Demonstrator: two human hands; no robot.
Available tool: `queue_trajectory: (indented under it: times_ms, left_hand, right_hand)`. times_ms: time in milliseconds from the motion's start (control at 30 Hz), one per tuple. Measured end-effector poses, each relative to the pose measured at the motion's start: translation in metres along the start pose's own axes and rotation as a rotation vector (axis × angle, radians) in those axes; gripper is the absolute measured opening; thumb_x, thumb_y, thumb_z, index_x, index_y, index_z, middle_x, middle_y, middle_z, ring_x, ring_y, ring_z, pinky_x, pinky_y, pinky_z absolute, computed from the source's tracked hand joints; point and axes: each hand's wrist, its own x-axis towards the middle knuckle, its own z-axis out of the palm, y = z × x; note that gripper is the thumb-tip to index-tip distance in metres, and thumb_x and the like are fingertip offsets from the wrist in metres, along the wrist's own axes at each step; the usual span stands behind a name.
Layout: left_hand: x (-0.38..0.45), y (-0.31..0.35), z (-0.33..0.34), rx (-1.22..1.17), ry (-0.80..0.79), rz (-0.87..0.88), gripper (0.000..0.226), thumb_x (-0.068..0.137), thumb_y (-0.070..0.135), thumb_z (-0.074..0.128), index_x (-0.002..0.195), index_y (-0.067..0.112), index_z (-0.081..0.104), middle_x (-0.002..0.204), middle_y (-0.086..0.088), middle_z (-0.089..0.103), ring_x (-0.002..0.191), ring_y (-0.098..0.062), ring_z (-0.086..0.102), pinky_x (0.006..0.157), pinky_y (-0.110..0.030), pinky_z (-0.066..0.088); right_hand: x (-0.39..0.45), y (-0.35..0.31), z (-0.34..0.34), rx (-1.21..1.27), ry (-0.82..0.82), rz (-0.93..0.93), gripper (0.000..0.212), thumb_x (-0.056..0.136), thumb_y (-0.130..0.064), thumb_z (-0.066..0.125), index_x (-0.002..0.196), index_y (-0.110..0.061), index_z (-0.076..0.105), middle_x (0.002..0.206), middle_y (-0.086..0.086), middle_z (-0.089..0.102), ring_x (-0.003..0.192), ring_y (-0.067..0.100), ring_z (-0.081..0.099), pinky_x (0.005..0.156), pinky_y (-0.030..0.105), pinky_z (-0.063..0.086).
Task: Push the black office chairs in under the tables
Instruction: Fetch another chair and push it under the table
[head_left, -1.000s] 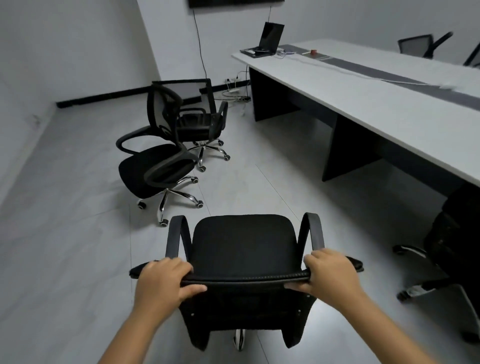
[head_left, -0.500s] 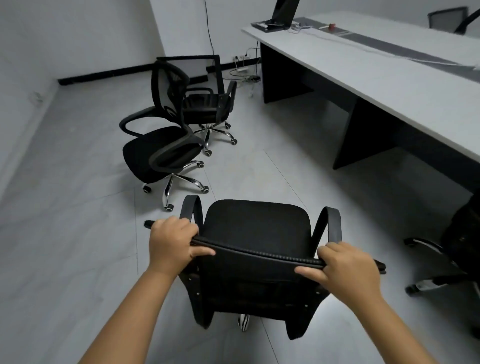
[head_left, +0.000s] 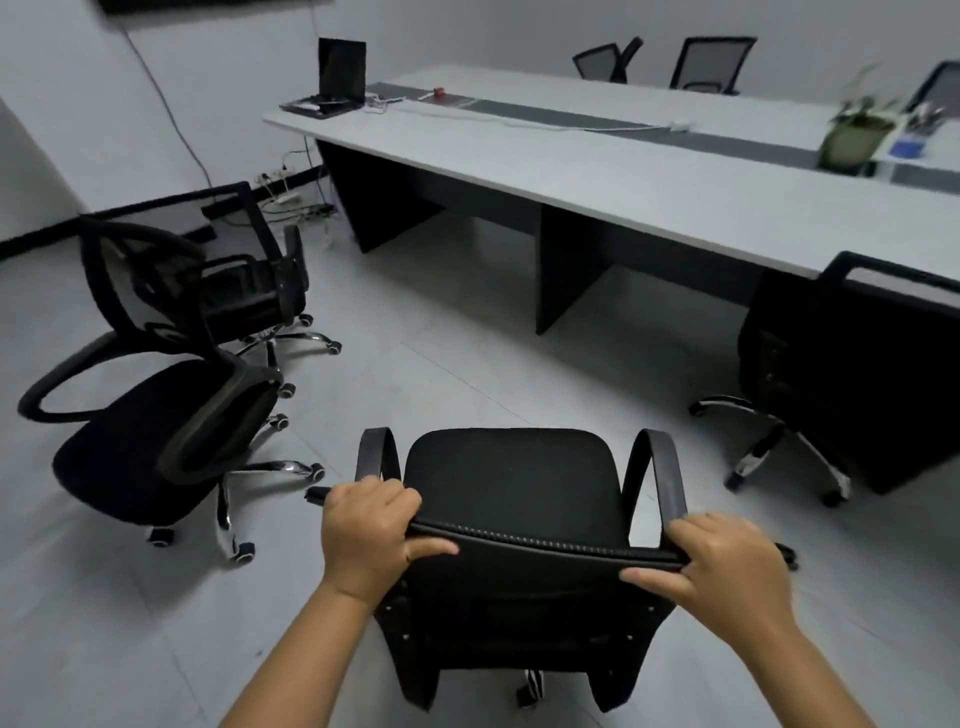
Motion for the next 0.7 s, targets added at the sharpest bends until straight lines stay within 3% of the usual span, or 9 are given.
queue_trajectory:
  times_ms: [167,333,400,467,500,600,700]
  left_hand:
    - [0.021,-0.040,0.015,-0.090,-0.094,0.036,0.085,0.081,0.073,0.006,0.044,0.013,0.053,0.042,0.003,0.051,0.040,-0.018,0.051,0.056,-0.025,0.019]
    - [0.057,-0.052,0.044,-0.140,-0.175,0.014,0.079,0.079,0.076,0.010,0.047,0.022,0.057,0.047,0.012,0.055,0.045,-0.011,0.054,0.057,-0.017,0.023]
    - [0.074,-0.055,0.058,-0.126,-0.209,0.035,0.063,0.076,0.073,0.031,0.048,0.023,0.059,0.048,0.013,0.056,0.045,-0.011,0.056,0.055,-0.019,0.027]
    - [0.094,-0.058,0.077,-0.129,-0.248,0.061,0.039,0.058,0.057,0.071,0.050,0.021,0.060,0.049,0.011,0.058,0.045,-0.014,0.057,0.053,-0.023,0.029]
    - [0.104,-0.060,0.086,-0.133,-0.271,0.059,0.038,0.046,0.050,0.083,0.050,0.020,0.060,0.048,0.009,0.058,0.045,-0.016,0.056,0.052,-0.025,0.030]
    - [0.136,-0.064,0.119,-0.165,-0.305,0.048,0.040,0.039,0.041,0.089,0.050,0.014,0.061,0.046,0.002,0.057,0.043,-0.021,0.055,0.050,-0.029,0.031]
    - [0.169,-0.063,0.151,-0.187,-0.269,0.056,0.042,0.053,0.051,0.075,0.050,0.012,0.061,0.046,0.000,0.057,0.043,-0.022,0.054,0.051,-0.028,0.030]
  right_hand:
    - [0.016,-0.026,0.022,-0.117,0.126,0.048,0.081,0.082,-0.075,0.022,0.034,-0.012,0.042,0.032,0.000,0.041,0.029,0.017,0.042,0.043,0.020,0.023]
    - [0.052,-0.011,0.044,-0.153,0.213,0.056,0.082,0.083,-0.073,0.024,0.035,-0.010,0.044,0.033,0.002,0.043,0.029,0.017,0.044,0.051,0.027,0.023]
    - [0.068,-0.002,0.050,-0.161,0.207,0.065,0.083,0.084,-0.073,0.022,0.035,-0.010,0.045,0.033,0.002,0.044,0.029,0.017,0.045,0.045,0.021,0.027]
    - [0.084,0.006,0.058,-0.183,0.199,0.067,0.083,0.084,-0.072,0.021,0.035,-0.010,0.046,0.033,0.002,0.044,0.030,0.018,0.045,0.037,0.020,0.034]
    - [0.092,0.011,0.063,-0.198,0.199,0.070,0.082,0.084,-0.072,0.021,0.035,-0.010,0.045,0.033,0.002,0.044,0.030,0.018,0.046,0.036,0.018,0.035]
    - [0.121,0.027,0.078,-0.244,0.187,0.071,0.081,0.085,-0.071,0.022,0.035,-0.012,0.045,0.032,0.001,0.044,0.030,0.017,0.046,0.036,0.016,0.034]
    - [0.149,0.052,0.092,-0.279,0.192,0.073,0.080,0.085,-0.070,0.022,0.035,-0.012,0.045,0.032,0.000,0.044,0.030,0.017,0.045,0.036,0.016,0.032]
